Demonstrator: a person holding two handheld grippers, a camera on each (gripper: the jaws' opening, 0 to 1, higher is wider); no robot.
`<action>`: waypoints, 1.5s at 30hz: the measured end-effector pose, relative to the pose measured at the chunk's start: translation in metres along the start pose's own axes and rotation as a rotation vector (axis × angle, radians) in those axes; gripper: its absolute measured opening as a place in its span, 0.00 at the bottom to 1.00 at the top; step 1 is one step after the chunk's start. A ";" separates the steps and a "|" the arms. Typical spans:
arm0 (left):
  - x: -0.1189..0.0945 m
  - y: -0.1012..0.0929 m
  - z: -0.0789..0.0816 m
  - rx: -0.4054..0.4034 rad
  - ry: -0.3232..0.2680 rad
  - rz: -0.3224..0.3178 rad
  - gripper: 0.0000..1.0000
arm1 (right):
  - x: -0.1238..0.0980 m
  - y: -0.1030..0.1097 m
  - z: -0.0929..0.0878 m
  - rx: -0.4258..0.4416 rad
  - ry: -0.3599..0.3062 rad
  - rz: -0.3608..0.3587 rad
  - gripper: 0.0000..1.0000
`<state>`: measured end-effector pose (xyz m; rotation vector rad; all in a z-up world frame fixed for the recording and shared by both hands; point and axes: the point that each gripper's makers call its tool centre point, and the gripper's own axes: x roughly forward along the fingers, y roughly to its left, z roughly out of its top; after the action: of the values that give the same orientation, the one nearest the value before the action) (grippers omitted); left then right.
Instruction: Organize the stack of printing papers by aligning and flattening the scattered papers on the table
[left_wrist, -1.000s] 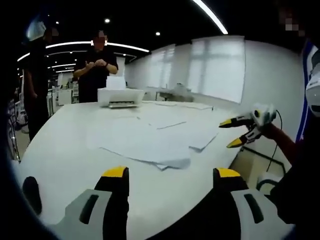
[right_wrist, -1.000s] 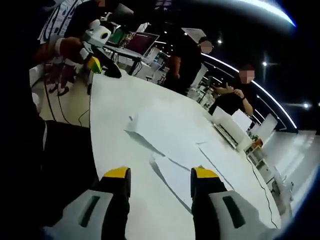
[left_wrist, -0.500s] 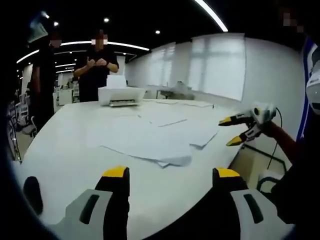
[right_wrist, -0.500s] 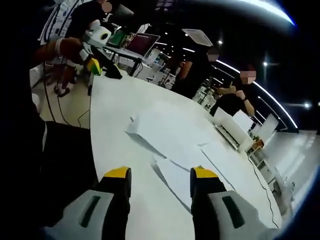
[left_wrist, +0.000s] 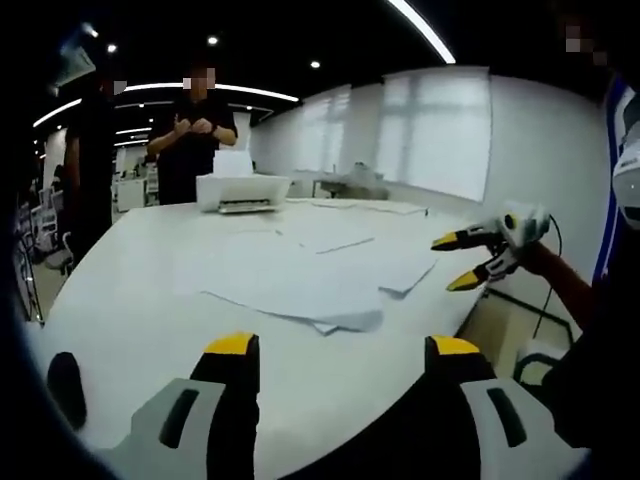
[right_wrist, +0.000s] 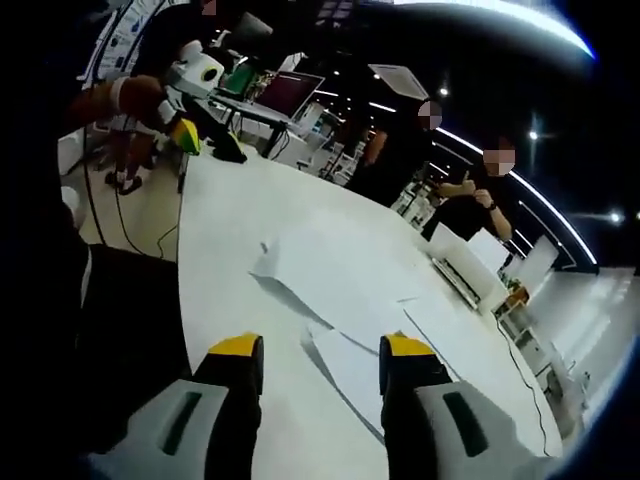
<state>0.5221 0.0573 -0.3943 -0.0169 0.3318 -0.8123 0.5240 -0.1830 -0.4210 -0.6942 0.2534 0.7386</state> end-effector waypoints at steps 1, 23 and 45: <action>0.000 0.000 0.000 0.001 0.001 0.002 0.70 | 0.001 0.000 0.000 -0.001 0.000 -0.001 0.41; -0.002 0.004 -0.001 -0.013 -0.003 0.010 0.70 | 0.021 0.003 -0.002 -0.021 0.011 0.016 0.40; 0.000 0.000 -0.002 -0.015 -0.004 0.001 0.69 | 0.042 0.009 0.004 -0.022 -0.032 0.049 0.39</action>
<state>0.5215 0.0569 -0.3962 -0.0321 0.3344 -0.8092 0.5484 -0.1534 -0.4416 -0.6983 0.2346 0.7997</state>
